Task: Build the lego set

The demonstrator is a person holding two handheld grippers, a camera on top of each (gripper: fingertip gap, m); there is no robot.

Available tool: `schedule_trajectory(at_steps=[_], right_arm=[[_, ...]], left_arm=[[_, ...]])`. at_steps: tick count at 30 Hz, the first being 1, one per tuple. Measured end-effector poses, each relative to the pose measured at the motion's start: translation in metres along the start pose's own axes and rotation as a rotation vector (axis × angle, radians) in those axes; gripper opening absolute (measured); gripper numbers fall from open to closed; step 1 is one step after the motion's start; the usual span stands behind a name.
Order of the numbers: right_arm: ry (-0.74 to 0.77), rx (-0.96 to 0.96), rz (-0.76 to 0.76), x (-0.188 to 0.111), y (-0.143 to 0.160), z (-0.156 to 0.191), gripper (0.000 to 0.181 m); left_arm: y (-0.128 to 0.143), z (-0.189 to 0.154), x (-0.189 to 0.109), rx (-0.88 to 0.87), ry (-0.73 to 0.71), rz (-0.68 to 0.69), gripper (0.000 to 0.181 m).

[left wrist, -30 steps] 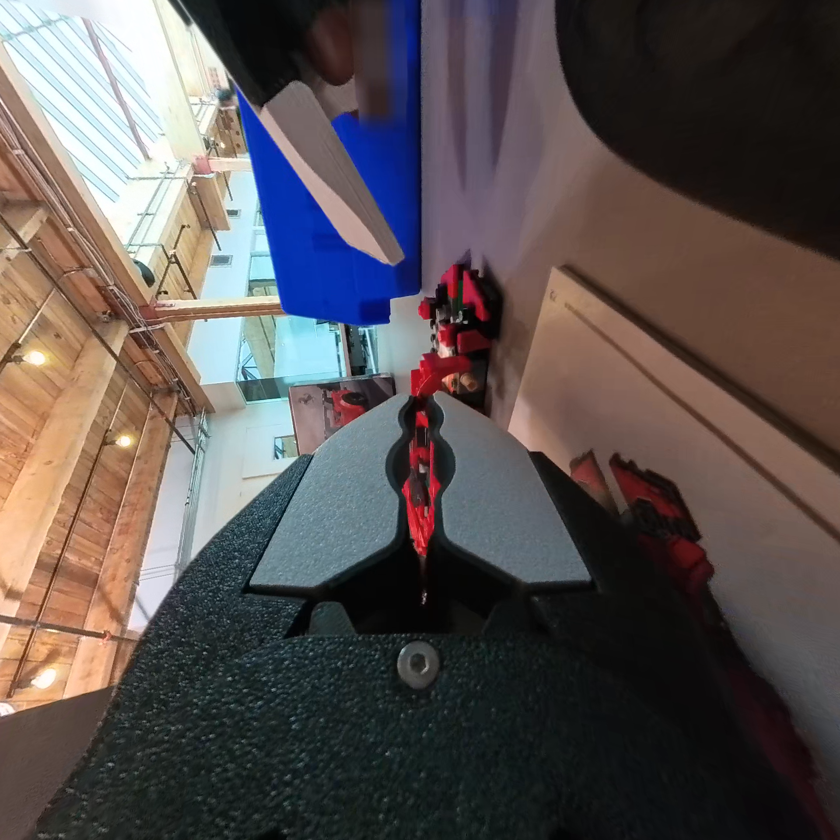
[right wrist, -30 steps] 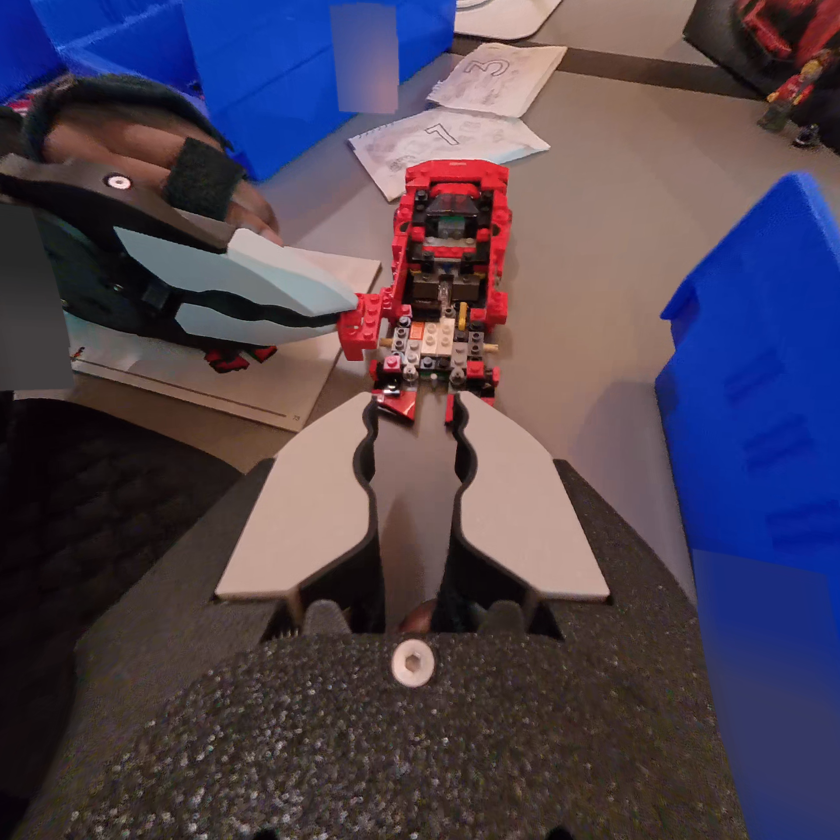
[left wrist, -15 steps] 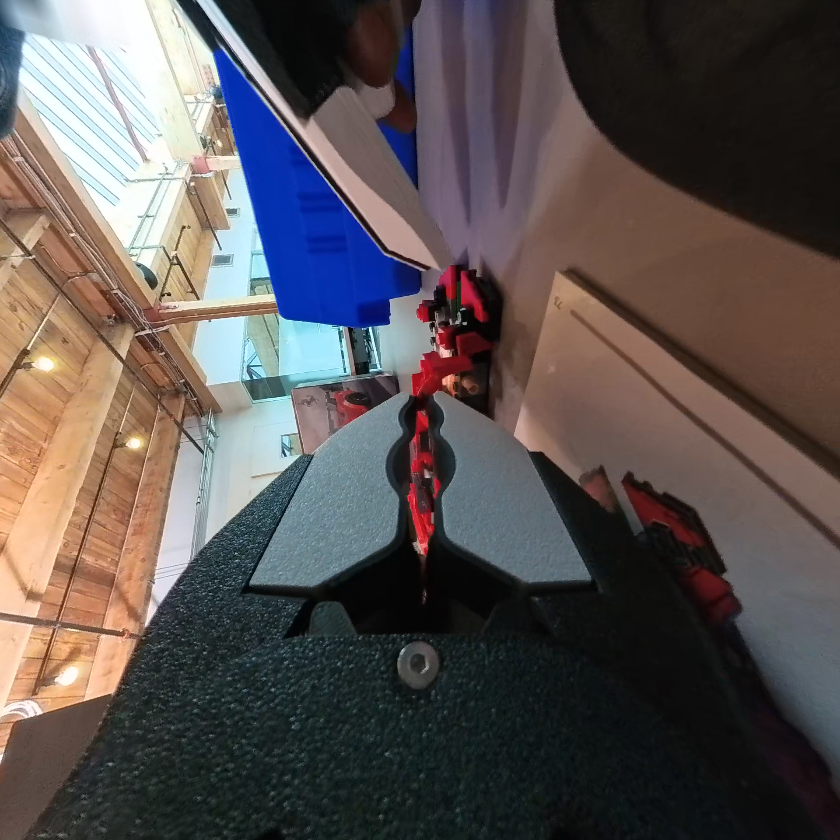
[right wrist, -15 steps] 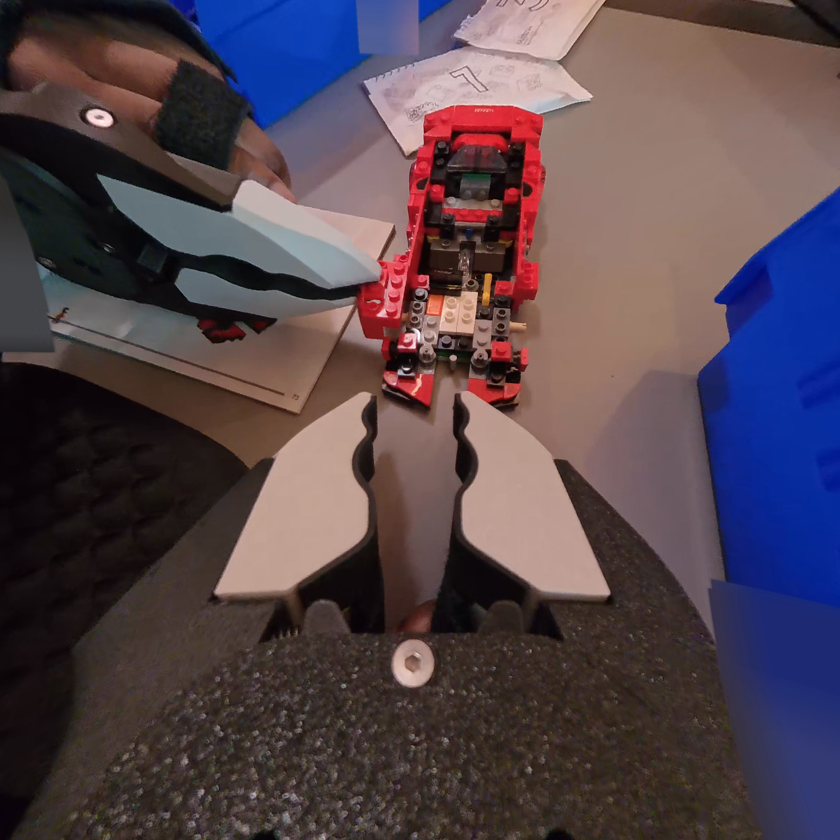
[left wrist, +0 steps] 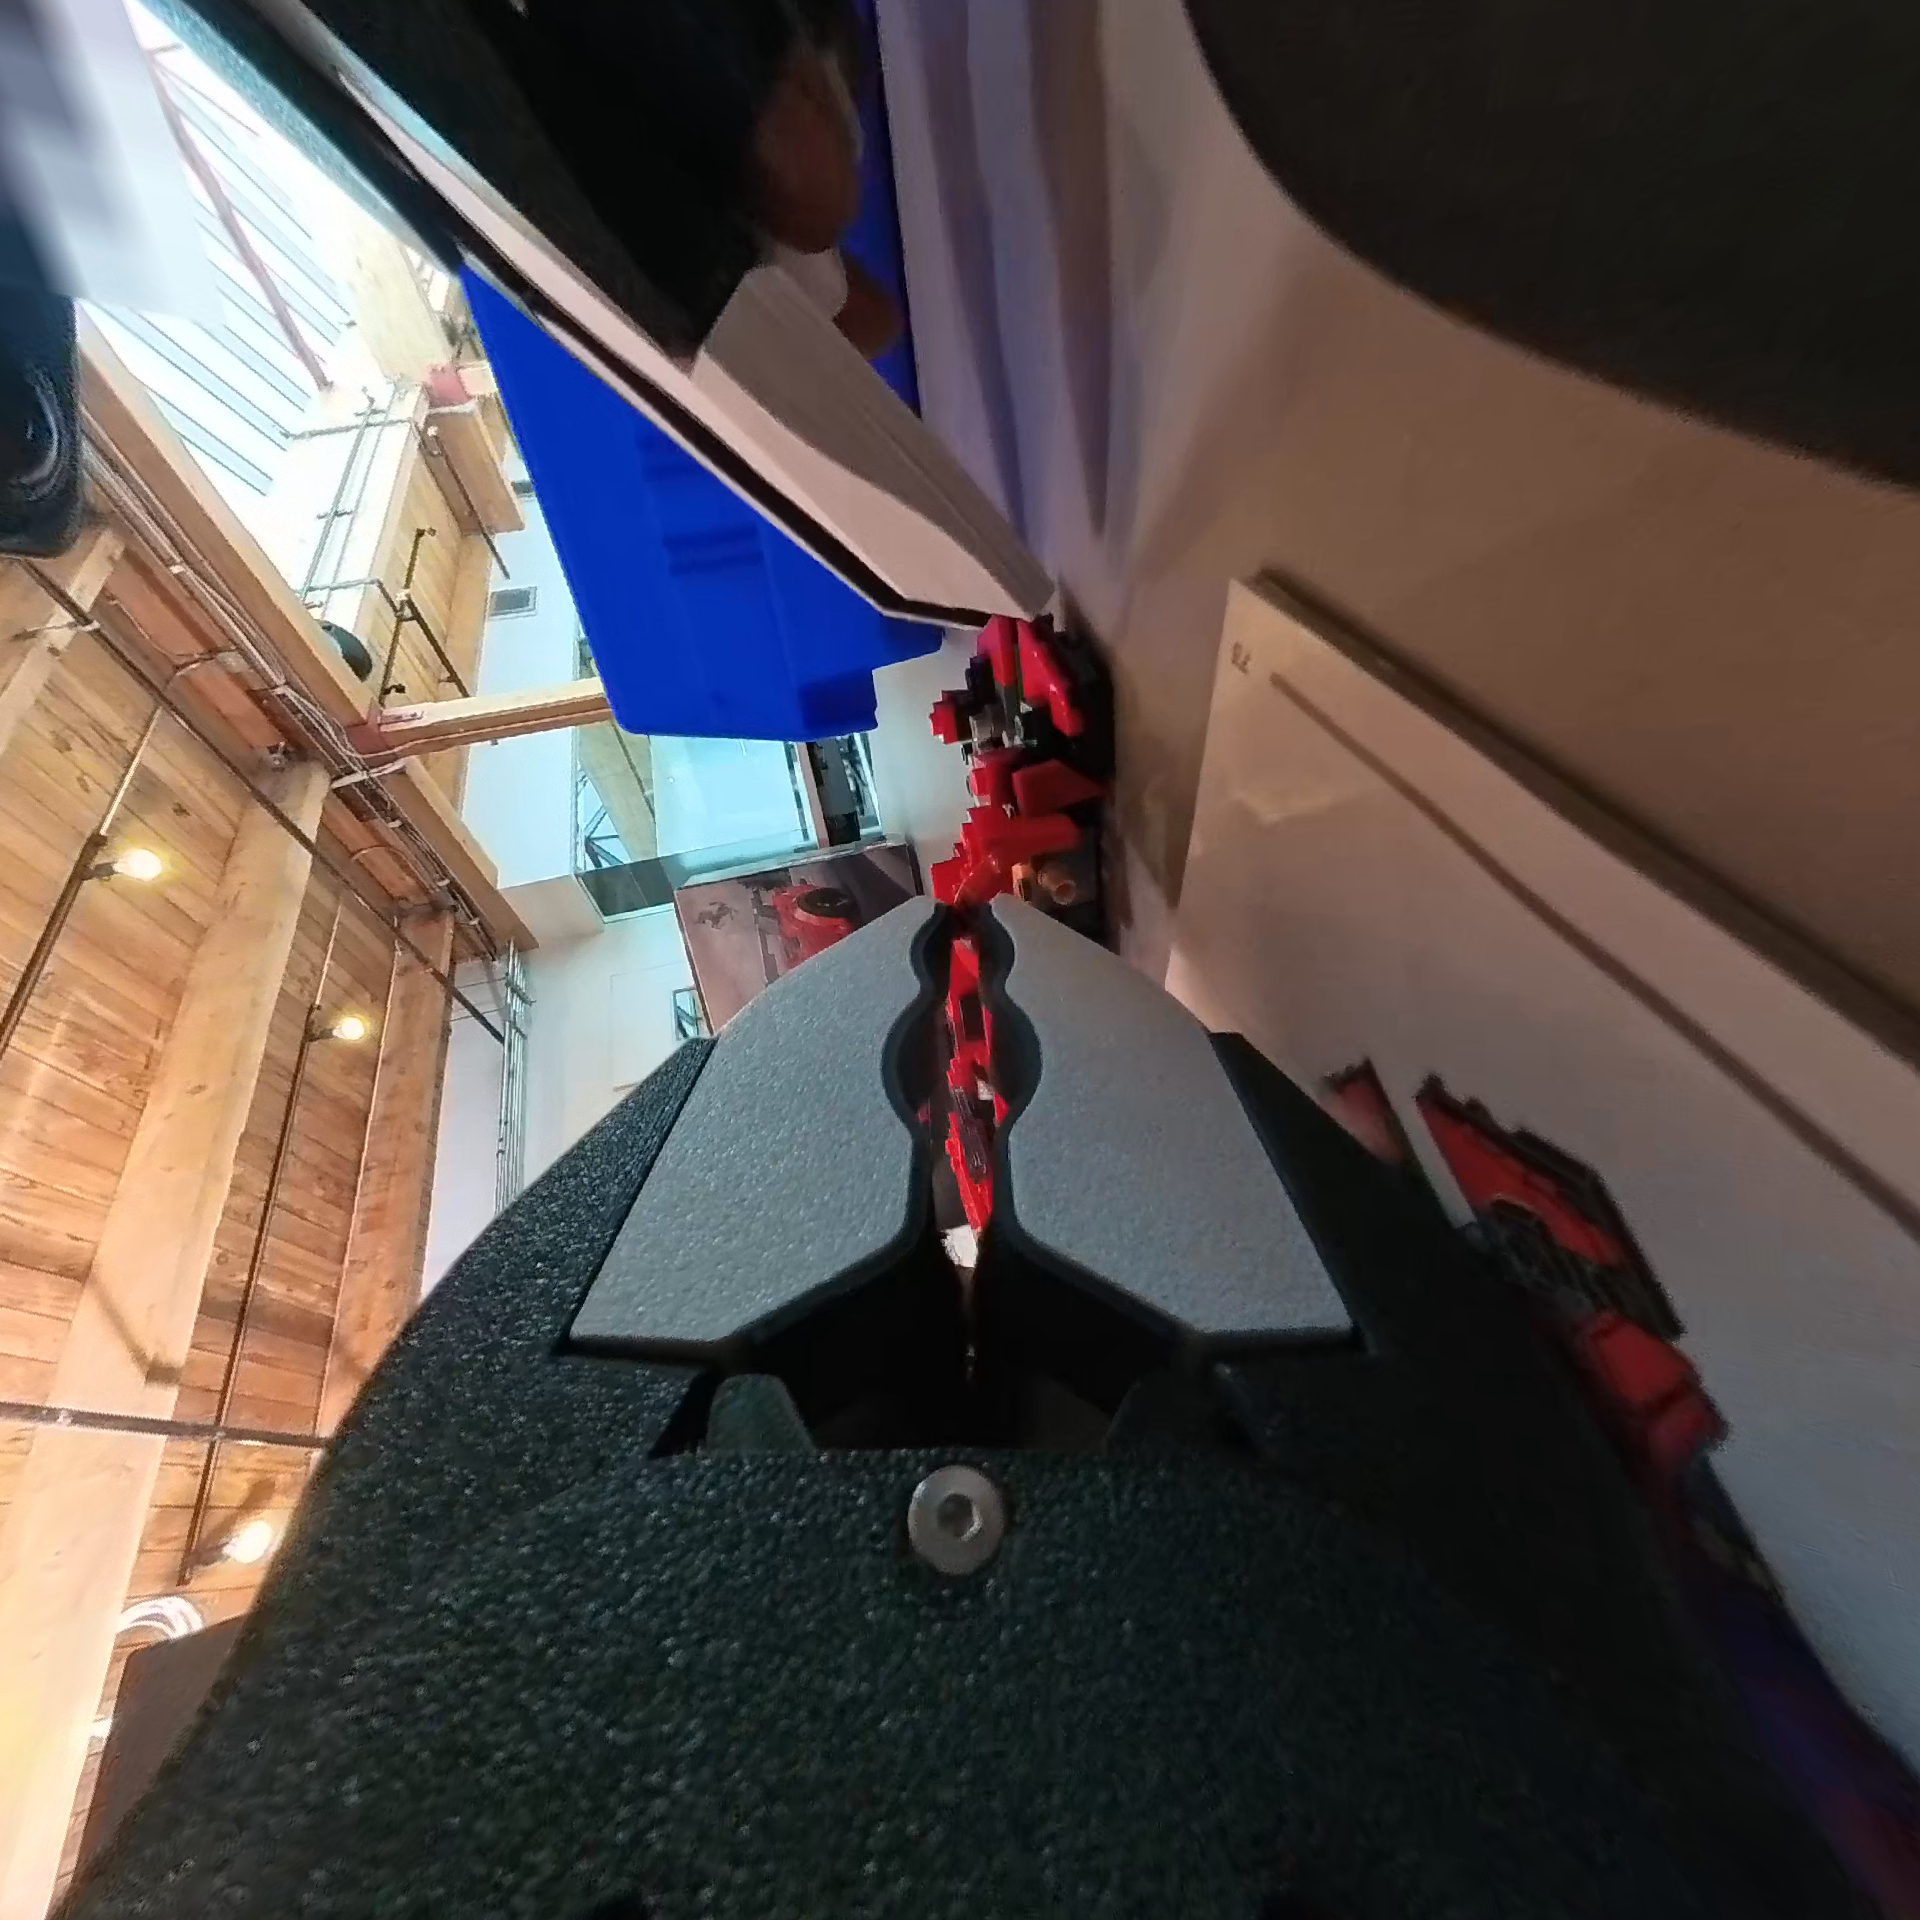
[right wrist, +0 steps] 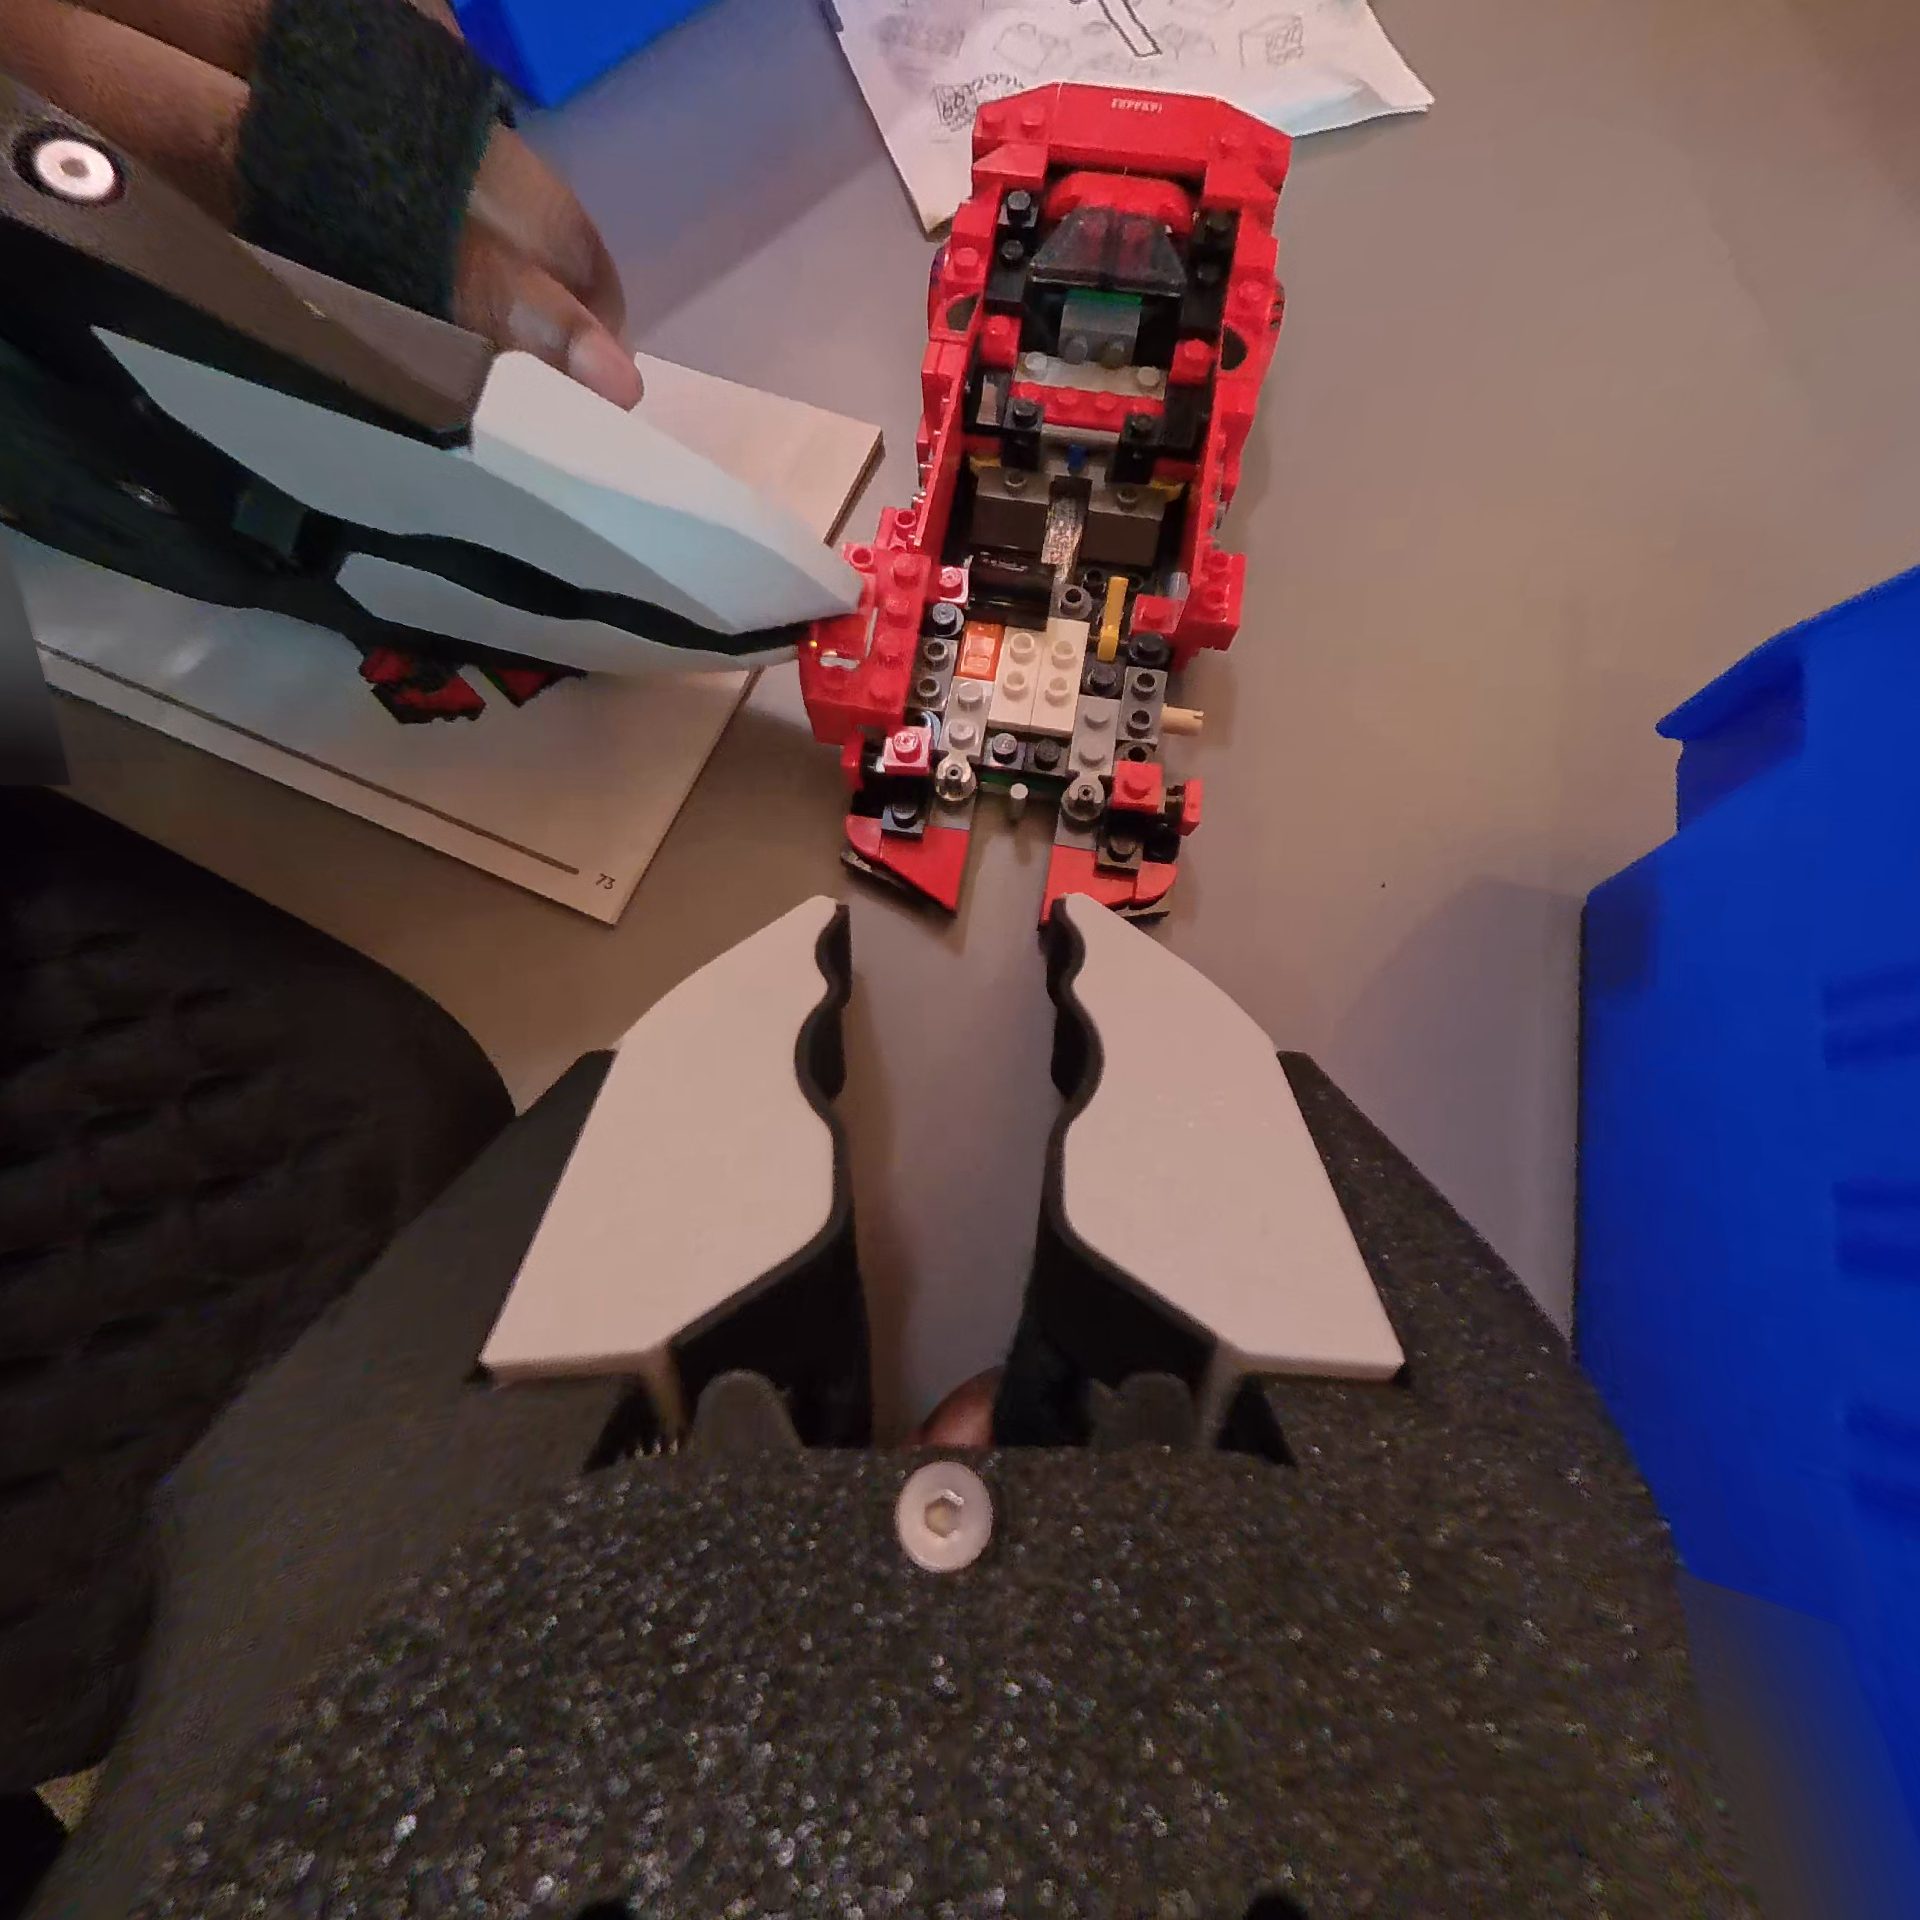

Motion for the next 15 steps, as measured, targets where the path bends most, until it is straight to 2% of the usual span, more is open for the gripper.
schedule_trajectory(at_steps=[15], right_arm=[[-0.051, -0.016, 0.045, 0.0032, 0.0033, 0.0015, 0.031]], left_arm=[[-0.0010, -0.0002, 0.0062, -0.033, 0.015, -0.003, 0.003]])
Point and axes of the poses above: each gripper's, where its closed fingertips meet, x out along the fingers, y out of its underside, z = x × y across the jaws, the point moved 9 cm from there along -x, back along the fingers, and after that the axes turned 8 degrees about y, right-handed, at the moved point
